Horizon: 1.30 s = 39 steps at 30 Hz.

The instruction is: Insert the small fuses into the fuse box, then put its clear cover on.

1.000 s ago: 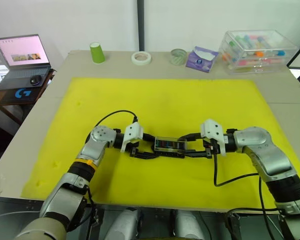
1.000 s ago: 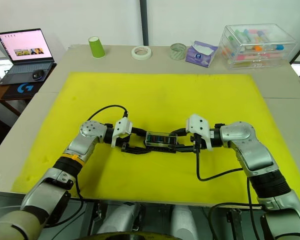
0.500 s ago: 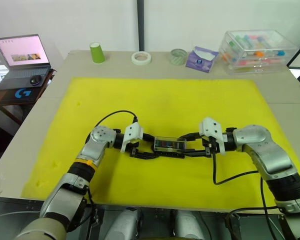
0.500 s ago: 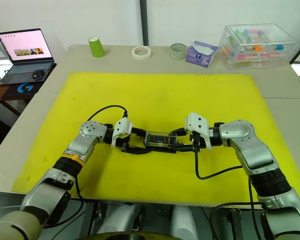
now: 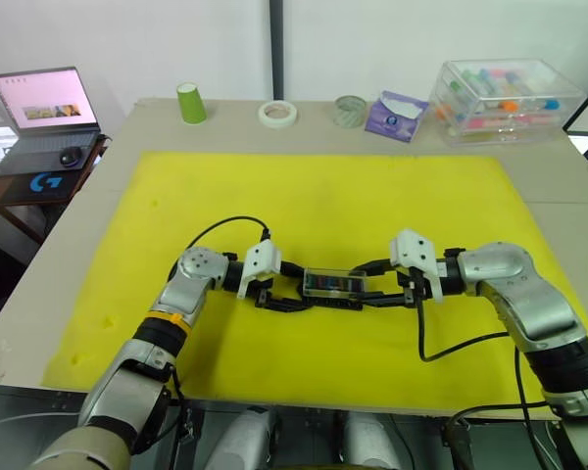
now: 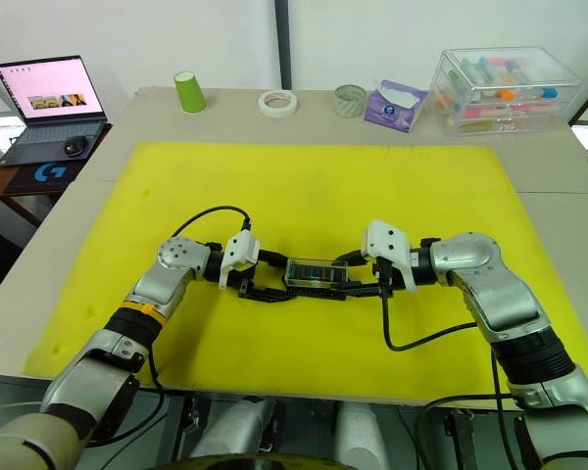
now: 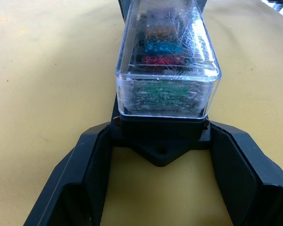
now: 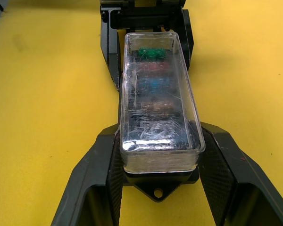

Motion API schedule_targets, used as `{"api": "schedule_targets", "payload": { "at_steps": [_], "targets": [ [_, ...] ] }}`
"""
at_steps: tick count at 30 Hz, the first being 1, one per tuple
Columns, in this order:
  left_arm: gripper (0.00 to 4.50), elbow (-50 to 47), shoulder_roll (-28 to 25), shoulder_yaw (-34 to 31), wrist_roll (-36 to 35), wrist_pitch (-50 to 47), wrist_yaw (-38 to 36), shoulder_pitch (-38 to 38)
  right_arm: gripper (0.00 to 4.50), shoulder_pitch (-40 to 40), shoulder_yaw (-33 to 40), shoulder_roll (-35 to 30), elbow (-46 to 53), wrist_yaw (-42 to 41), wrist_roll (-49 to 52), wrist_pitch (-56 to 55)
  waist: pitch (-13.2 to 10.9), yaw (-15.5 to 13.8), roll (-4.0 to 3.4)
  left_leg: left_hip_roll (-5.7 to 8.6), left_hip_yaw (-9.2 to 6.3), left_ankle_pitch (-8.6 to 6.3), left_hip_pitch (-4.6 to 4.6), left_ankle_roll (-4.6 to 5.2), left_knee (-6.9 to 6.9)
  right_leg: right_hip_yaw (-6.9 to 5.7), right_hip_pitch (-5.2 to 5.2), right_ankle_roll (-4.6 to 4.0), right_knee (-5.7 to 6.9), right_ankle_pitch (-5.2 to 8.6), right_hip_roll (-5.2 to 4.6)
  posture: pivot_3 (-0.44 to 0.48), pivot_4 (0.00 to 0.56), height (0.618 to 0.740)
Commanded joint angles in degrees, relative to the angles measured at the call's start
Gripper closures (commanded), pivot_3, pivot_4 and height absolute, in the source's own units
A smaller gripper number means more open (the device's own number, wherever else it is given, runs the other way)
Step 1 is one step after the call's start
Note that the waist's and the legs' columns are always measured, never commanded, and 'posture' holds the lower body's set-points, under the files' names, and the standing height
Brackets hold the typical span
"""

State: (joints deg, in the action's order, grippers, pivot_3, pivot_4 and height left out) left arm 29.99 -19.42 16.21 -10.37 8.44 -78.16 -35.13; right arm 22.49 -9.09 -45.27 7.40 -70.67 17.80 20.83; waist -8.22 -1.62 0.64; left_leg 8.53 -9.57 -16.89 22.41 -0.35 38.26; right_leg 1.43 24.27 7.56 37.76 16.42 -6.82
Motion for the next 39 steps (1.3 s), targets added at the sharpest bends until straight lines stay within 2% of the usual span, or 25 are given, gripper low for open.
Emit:
{"api": "schedule_targets", "payload": {
  "at_steps": [1,2,3,5,7,16,22,27,32,35,39],
  "targets": [
    [1.77,-0.9,0.6,-0.1,0.1,0.8,0.0,0.4,2.63,-0.5,-0.7,-0.4,-0.4,-0.4,-0.7,0.5,0.0,0.0,0.00,0.00,0.00,0.00,0.00,0.00,0.00,0.00,0.00,0.00,0.00,0.00,0.00,0.000,0.150,0.740],
    [1.77,-0.8,0.6,-0.1,0.2,0.9,0.0,0.4,2.63,-0.5,-0.6,-0.4,-0.4,-0.4,-0.6,0.6,0.0,0.0,0.00,0.00,0.00,0.00,0.00,0.00,0.00,0.00,0.00,0.00,0.00,0.00,0.00,0.000,0.150,0.740],
    [1.77,-0.8,0.6,-0.1,0.2,0.9,0.0,0.4,2.07,-0.6,-0.6,-0.4,-0.3,-0.4,-0.6,0.6,0.0,0.0,0.00,0.00,0.00,0.00,0.00,0.00,0.00,0.00,0.00,0.00,0.00,0.00,0.00,0.000,0.150,0.740],
    [1.77,-0.8,0.6,-0.1,0.2,0.9,0.0,0.4,1.66,-0.6,-0.5,-0.4,-0.2,-0.4,-0.5,0.5,0.0,-0.1,0.01,0.00,0.00,0.00,0.00,0.00,0.00,0.00,-0.01,0.00,0.00,0.00,0.00,0.000,0.150,0.740],
    [1.77,-0.6,0.6,-0.1,0.2,0.9,-0.1,0.3,0.99,-0.5,-0.4,-0.2,-0.1,-0.4,-0.3,0.5,0.0,-0.1,0.01,0.01,0.00,0.00,0.00,0.00,0.00,0.00,0.00,0.00,0.00,0.00,0.01,0.000,0.150,0.740],
    [1.77,-0.3,0.6,-0.2,0.3,1.2,-0.1,0.2,0.99,-0.5,-0.2,-0.2,0.0,-0.3,-0.1,0.4,0.0,-0.1,0.01,0.00,0.00,0.00,0.00,0.00,0.00,0.00,0.01,0.00,0.00,0.00,0.00,0.000,0.150,0.740],
    [1.77,-0.2,0.9,-0.2,0.3,1.3,0.1,0.2,0.99,-2.1,2.2,-2.8,0.1,-0.7,0.2,-0.1,0.0,-0.4,0.01,0.01,0.01,0.00,0.00,0.00,0.00,0.00,0.01,0.00,0.00,0.00,0.01,0.000,0.150,0.740],
    [1.77,0.3,1.2,-0.3,0.3,1.5,0.4,0.0,0.99,-5.5,9.0,-8.0,1.9,-1.7,2.9,0.7,0.0,-0.6,0.01,0.03,0.02,0.00,0.01,0.00,0.01,0.00,0.00,0.00,0.00,0.00,0.01,0.000,0.150,0.740],
    [1.77,0.3,1.3,-0.3,0.3,1.6,0.7,0.2,0.99,-6.4,15.2,-7.8,6.8,0.9,8.0,3.1,0.0,-0.5,0.01,0.00,0.01,0.00,0.01,0.00,0.00,0.01,0.01,0.00,0.01,0.00,0.00,0.000,0.150,0.740],
    [1.77,0.4,1.4,-0.4,0.4,1.5,0.7,0.3,1.60,-4.6,18.2,-5.4,8.9,4.2,12.5,6.2,0.0,-0.6,0.01,0.01,0.01,0.00,0.01,0.00,0.02,0.01,0.00,0.00,0.01,0.00,-0.02,0.000,0.150,0.740],
    [1.77,0.4,1.4,-0.3,0.4,1.5,0.8,0.3,2.91,-1.8,17.5,-2.8,12.2,7.7,15.4,9.4,0.0,-0.6,0.02,0.01,0.01,0.00,0.01,0.00,0.01,0.01,-0.01,0.00,0.00,0.00,-0.02,0.000,0.150,0.740]
  ]
}}
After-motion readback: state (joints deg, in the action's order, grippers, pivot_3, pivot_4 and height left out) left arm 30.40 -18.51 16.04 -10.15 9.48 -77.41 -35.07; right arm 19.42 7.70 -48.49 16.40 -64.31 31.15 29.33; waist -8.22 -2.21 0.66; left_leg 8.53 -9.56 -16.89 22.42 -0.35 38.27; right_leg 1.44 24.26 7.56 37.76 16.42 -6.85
